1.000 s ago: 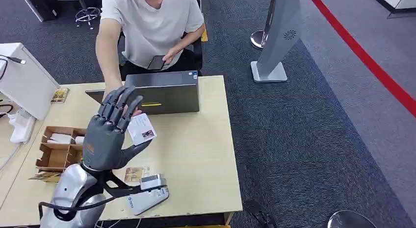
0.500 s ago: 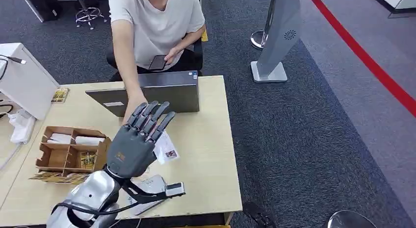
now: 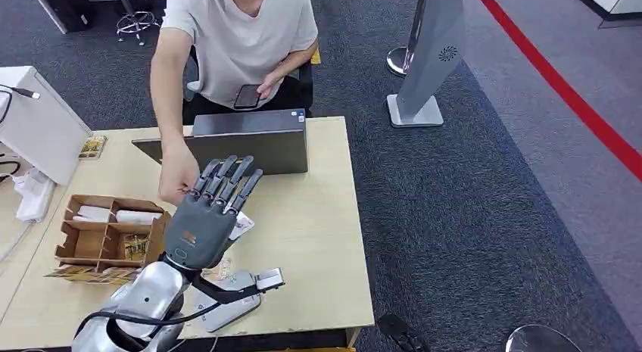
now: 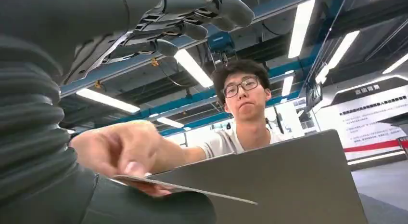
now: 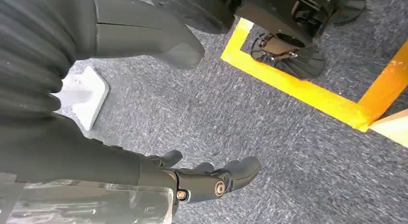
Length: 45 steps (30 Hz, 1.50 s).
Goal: Pass the card to the sensor for recognition and then transmit it.
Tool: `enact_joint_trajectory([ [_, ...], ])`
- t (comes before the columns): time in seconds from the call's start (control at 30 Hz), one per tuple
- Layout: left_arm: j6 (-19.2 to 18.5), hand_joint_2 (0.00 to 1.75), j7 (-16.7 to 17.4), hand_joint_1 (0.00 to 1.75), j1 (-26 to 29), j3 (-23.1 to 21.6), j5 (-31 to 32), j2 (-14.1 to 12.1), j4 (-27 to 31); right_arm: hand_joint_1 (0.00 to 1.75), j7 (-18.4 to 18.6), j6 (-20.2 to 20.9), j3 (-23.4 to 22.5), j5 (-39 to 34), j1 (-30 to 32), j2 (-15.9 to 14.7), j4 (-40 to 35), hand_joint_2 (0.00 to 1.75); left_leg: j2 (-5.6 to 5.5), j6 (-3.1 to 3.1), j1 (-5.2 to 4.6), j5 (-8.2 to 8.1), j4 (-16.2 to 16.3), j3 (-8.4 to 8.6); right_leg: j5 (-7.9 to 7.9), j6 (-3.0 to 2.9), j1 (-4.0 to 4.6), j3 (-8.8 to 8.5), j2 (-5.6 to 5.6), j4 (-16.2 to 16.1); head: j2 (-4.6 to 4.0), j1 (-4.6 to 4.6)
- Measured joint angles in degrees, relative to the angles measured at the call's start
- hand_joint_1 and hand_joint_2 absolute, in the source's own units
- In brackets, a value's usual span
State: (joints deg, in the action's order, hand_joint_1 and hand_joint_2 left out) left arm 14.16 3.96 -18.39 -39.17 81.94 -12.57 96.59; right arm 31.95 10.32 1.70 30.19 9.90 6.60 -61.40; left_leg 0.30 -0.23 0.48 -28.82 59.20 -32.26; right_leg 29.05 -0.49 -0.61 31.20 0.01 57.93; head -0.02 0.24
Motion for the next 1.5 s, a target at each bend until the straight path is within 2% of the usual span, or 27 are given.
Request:
enact_joint_trajectory([
  [0.37, -0.09, 1.75, 0.02, 0.0, 0.25, 0.0, -0.02, -0.02, -0.09, 0.0, 0.09, 0.92, -0.04, 0.96, 0.97, 0.09, -1.94, 1.75, 0.0, 0.0, 0.0, 0.0, 0.0, -0.01, 0.0, 0.0, 0.0, 0.01, 0.0, 0.0, 0.02, 0.02],
  [0.4, -0.13, 1.75, 0.02, 0.47, 0.27, 0.0, -0.07, -0.02, -0.09, 0.0, 0.09, 0.94, -0.04, 0.96, 1.07, 0.13, -2.03, 1.75, 0.0, 0.0, 0.0, 0.0, 0.0, -0.01, 0.0, 0.0, 0.0, 0.01, 0.0, 0.0, 0.0, 0.0],
  [0.43, -0.15, 1.75, 0.02, 1.75, 0.27, 0.0, -0.13, -0.02, -0.09, 0.0, 0.09, 0.94, -0.04, 0.98, 1.15, 0.2, -2.1, 1.75, 0.0, 0.0, 0.0, 0.0, 0.0, -0.01, 0.0, 0.0, 0.0, 0.0, 0.0, 0.0, 0.0, 0.0],
  [0.67, 0.11, 1.75, -1.31, 1.75, 0.29, 0.0, -1.86, -0.09, -0.09, 0.0, -0.2, 1.14, -0.11, 1.94, 1.09, 0.26, -2.01, 1.75, 0.0, 0.0, 0.0, 0.0, 0.0, -0.01, 0.0, 0.0, 0.0, 0.0, -0.01, 0.0, 0.0, 0.0],
  [1.5, 2.58, 1.75, -2.03, 1.75, 1.01, 0.0, -1.03, -0.17, -0.09, 0.0, -0.57, 1.79, -0.46, 2.47, 0.79, 0.79, -2.1, 1.75, 0.0, 0.0, 0.0, 0.0, 0.0, -0.01, 0.0, 0.0, 0.0, 0.01, -0.01, 0.0, 0.0, 0.0],
])
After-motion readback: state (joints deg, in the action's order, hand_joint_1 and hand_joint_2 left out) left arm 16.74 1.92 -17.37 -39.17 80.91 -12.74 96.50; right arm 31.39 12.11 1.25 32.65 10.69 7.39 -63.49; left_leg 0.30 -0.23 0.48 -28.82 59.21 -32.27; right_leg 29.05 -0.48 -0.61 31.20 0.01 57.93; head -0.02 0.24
